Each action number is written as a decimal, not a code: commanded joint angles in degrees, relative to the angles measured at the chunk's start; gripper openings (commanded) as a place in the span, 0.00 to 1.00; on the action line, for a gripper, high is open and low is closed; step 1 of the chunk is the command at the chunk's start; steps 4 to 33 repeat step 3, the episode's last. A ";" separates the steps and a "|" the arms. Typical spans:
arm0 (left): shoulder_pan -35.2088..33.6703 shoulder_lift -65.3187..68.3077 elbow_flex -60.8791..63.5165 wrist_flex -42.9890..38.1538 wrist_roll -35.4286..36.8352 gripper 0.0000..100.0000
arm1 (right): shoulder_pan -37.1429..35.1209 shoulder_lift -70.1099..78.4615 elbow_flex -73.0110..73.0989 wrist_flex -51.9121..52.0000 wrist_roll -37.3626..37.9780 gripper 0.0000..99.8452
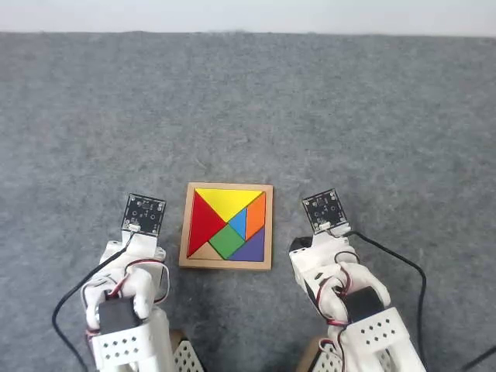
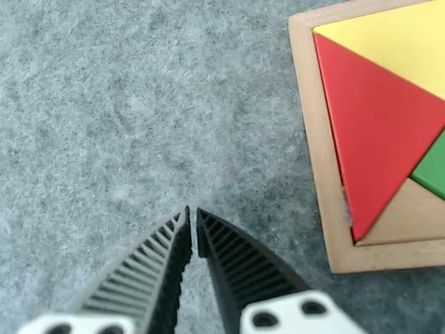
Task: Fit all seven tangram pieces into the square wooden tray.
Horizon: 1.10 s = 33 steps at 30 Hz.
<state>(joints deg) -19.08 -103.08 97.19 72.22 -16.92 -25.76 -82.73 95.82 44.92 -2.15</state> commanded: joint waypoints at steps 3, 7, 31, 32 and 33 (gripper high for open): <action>0.26 -1.05 -0.75 0.44 0.97 0.01 | 0.66 -1.36 0.97 0.40 -0.09 0.01; 0.26 -1.05 -0.75 0.44 0.97 0.01 | 0.66 -1.36 0.97 0.40 -0.09 0.01; 0.26 -1.05 -0.75 0.44 0.97 0.01 | 0.66 -1.36 0.97 0.40 -0.09 0.01; 0.26 -1.05 -0.75 0.44 0.97 0.01 | 0.66 -1.36 0.97 0.40 -0.09 0.01; 0.26 -1.05 -0.75 0.44 0.97 0.01 | 0.66 -1.36 0.97 0.40 -0.09 0.01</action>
